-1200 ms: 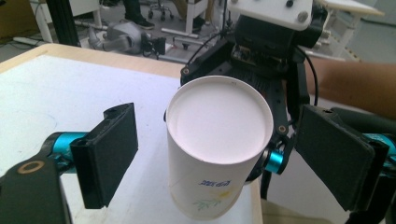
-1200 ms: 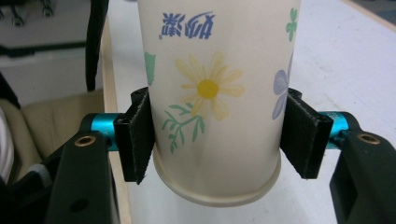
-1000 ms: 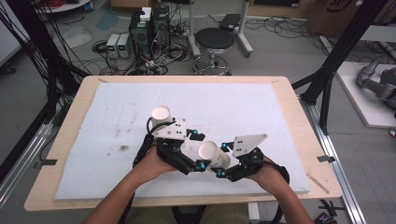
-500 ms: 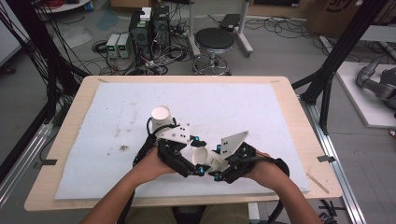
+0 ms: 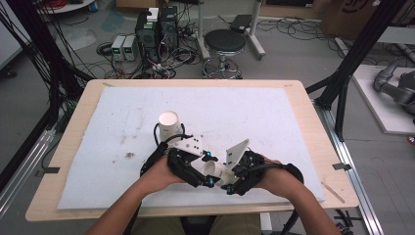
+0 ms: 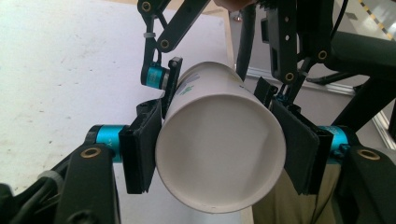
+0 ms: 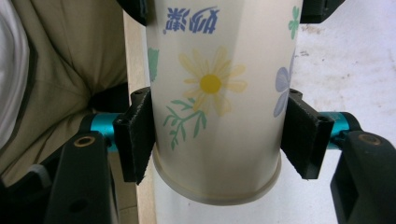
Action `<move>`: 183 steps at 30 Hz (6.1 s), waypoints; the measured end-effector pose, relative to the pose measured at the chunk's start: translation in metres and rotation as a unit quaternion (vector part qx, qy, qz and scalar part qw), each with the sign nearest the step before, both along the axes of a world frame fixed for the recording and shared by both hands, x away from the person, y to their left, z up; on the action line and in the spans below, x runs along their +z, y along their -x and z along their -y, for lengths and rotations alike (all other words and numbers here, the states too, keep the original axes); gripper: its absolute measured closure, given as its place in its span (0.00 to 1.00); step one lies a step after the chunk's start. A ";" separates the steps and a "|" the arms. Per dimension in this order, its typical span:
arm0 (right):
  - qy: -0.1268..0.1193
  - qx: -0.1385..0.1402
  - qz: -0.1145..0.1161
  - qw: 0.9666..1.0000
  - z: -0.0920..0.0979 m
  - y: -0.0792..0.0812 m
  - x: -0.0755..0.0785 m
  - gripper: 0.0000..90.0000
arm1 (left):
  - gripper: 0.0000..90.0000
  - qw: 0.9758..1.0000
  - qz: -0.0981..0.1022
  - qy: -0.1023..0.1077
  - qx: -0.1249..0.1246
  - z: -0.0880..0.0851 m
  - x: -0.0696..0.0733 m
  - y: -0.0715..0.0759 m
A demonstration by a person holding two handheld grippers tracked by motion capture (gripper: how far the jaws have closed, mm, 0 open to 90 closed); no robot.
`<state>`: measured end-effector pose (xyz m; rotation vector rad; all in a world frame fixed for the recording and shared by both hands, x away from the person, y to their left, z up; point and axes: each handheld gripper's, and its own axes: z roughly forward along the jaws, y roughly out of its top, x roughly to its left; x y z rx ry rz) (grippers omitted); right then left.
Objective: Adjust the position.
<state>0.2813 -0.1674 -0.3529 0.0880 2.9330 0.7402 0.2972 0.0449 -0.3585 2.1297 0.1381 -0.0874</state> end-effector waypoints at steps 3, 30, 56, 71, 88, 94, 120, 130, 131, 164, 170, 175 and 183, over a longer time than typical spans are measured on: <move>0.004 -0.001 -0.007 1.000 0.001 0.001 -0.001 0.39 | 0.41 1.000 -0.002 0.002 -0.003 0.001 -0.001 0.000; -0.286 -0.102 0.026 0.952 0.065 0.009 0.005 0.21 | 0.41 0.987 0.008 0.146 0.063 -0.042 -0.008 0.003; -0.360 -0.080 -0.029 0.929 0.058 0.013 -0.033 0.21 | 0.41 0.982 0.005 0.184 0.032 -0.043 -0.008 0.011; -0.380 -0.032 -0.056 0.923 0.048 0.007 -0.035 0.30 | 0.42 0.979 -0.005 0.203 0.011 -0.045 -0.011 0.013; -0.406 -0.027 -0.093 0.909 0.049 0.003 -0.032 0.38 | 0.26 0.980 -0.030 0.197 0.028 -0.047 -0.016 0.014; -0.379 -0.030 -0.097 0.920 0.051 0.003 -0.022 0.38 | 0.14 0.986 -0.029 0.160 0.038 -0.048 -0.014 0.016; -0.165 -0.009 -0.023 0.986 0.016 -0.004 0.025 0.38 | 0.16 0.998 0.032 0.040 0.045 -0.047 0.009 0.017; -0.107 0.001 -0.010 0.994 0.000 -0.005 0.032 0.38 | 0.19 0.998 0.048 -0.006 0.032 -0.039 0.009 0.017; -0.102 0.001 -0.007 0.995 -0.002 -0.005 0.032 0.38 | 0.19 0.998 0.048 -0.006 0.032 -0.039 0.009 0.017; 0.027 0.036 0.001 0.999 -0.039 -0.001 0.038 0.38 | 0.40 0.998 0.023 -0.066 0.000 -0.022 -0.003 0.011; 0.030 0.042 -0.005 0.999 -0.041 -0.001 0.037 0.38 | 0.41 0.998 0.018 -0.064 -0.006 -0.023 -0.006 0.012; 0.027 0.046 -0.012 0.998 -0.041 -0.001 0.037 0.38 | 0.42 0.998 0.015 -0.053 -0.005 -0.024 -0.008 0.014; -0.092 0.006 -0.020 0.995 -0.022 -0.006 0.052 0.24 | 0.42 1.000 0.010 -0.008 0.021 -0.045 -0.008 0.014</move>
